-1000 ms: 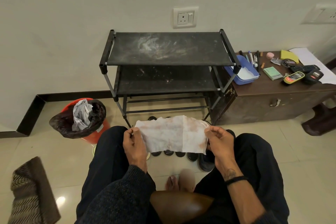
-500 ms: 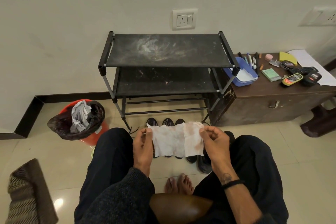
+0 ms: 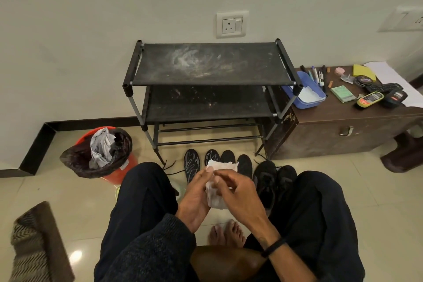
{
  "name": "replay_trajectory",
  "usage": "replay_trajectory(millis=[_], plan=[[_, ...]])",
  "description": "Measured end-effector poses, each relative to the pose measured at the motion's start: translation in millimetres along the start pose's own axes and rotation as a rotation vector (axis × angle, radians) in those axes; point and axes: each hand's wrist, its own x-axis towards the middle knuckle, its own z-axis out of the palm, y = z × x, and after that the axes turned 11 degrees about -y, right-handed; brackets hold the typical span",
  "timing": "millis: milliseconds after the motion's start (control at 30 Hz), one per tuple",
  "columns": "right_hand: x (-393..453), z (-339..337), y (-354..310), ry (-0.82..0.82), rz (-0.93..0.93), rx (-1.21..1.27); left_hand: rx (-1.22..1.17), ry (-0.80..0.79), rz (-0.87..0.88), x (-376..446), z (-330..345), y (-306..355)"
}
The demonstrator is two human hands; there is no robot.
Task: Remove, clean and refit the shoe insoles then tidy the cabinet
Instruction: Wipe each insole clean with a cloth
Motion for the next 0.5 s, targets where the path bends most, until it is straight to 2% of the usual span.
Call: replay_trajectory(millis=[67,167,233,333,400,500], plan=[[4,-6,0,0.129,0.02,0.159,-0.037,0.023,-0.014,0,-4,2],[10,-25,9,0.414,0.205,0.332,-0.094,0.073,-0.042,2,-9,3],[10,-32,15,0.361,0.395,0.426,-0.15,0.06,-0.057,2,-8,6],[10,-29,14,0.114,0.577,0.768,-0.236,0.024,-0.072,-1,-2,10],[11,-27,13,0.039,0.592,0.9,-0.287,0.008,-0.084,-1,-1,11],[16,-28,13,0.02,0.554,1.049,-0.342,0.004,-0.068,-2,-3,13]])
